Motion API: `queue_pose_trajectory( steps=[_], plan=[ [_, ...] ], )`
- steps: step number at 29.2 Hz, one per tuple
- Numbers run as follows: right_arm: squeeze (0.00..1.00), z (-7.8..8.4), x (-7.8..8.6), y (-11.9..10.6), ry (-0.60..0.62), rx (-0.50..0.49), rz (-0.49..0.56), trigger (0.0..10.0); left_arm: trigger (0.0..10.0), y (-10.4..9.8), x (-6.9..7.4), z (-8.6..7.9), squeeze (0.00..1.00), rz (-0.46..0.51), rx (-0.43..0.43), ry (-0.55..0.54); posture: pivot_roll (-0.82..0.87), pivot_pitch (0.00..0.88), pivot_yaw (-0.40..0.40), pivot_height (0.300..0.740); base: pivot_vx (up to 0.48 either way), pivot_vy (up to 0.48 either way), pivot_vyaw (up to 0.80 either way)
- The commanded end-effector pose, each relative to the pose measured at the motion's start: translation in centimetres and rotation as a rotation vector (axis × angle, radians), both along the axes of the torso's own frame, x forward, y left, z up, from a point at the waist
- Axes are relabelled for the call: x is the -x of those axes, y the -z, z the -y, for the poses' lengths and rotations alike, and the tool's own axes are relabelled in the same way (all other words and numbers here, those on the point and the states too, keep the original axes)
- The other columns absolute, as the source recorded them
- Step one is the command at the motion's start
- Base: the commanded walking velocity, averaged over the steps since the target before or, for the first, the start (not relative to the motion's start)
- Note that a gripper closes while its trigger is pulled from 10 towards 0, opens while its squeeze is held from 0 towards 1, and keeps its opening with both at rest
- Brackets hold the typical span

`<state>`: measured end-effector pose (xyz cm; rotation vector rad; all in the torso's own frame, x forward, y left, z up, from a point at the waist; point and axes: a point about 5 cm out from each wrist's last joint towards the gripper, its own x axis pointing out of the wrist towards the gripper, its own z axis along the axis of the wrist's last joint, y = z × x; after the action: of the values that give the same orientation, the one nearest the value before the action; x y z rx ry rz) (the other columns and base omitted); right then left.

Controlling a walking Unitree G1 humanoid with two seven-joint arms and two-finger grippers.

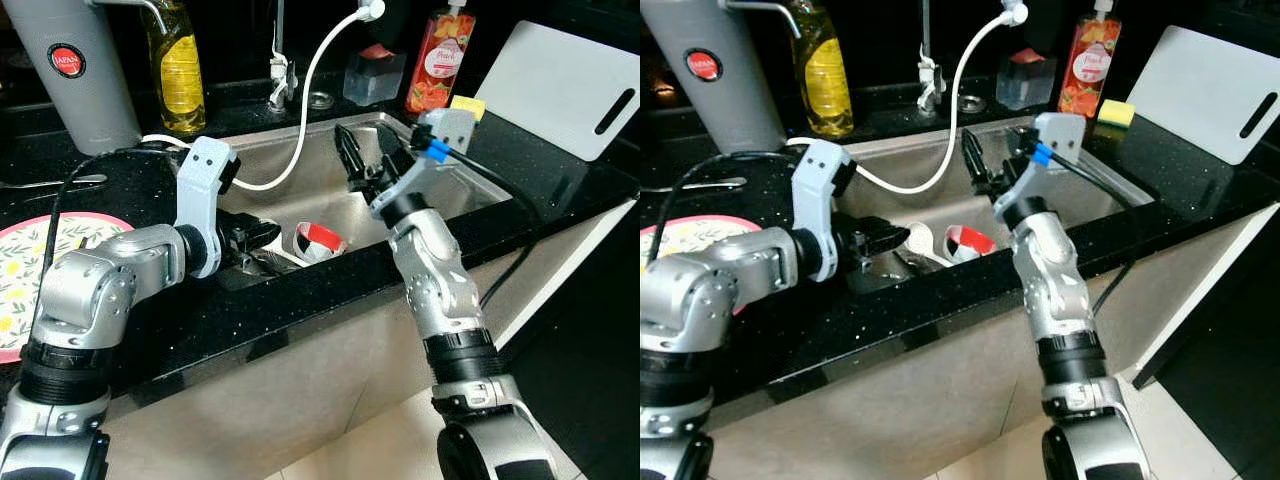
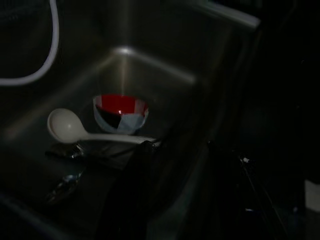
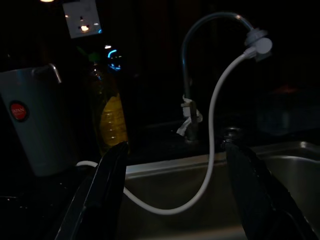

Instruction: Kitchen organization

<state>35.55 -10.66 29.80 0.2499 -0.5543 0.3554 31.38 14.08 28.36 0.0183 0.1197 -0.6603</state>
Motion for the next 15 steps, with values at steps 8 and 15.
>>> queue_pose_trajectory(
  steps=[8,15],
  plan=[
    [0.0,2.5,1.1,0.0,0.098,0.001,-0.027,10.0,10.0,-0.3,0.5,0.3,0.0,0.057,0.025,-0.074,-0.08,0.117,-0.037,0.74,0.0,0.0,0.0],
    [0.0,2.8,1.0,0.1,0.109,-0.001,-0.041,10.0,10.0,-0.4,0.8,0.2,0.0,0.069,-0.013,-0.116,-0.07,0.124,-0.035,0.74,0.0,0.0,0.0]
  ],
)
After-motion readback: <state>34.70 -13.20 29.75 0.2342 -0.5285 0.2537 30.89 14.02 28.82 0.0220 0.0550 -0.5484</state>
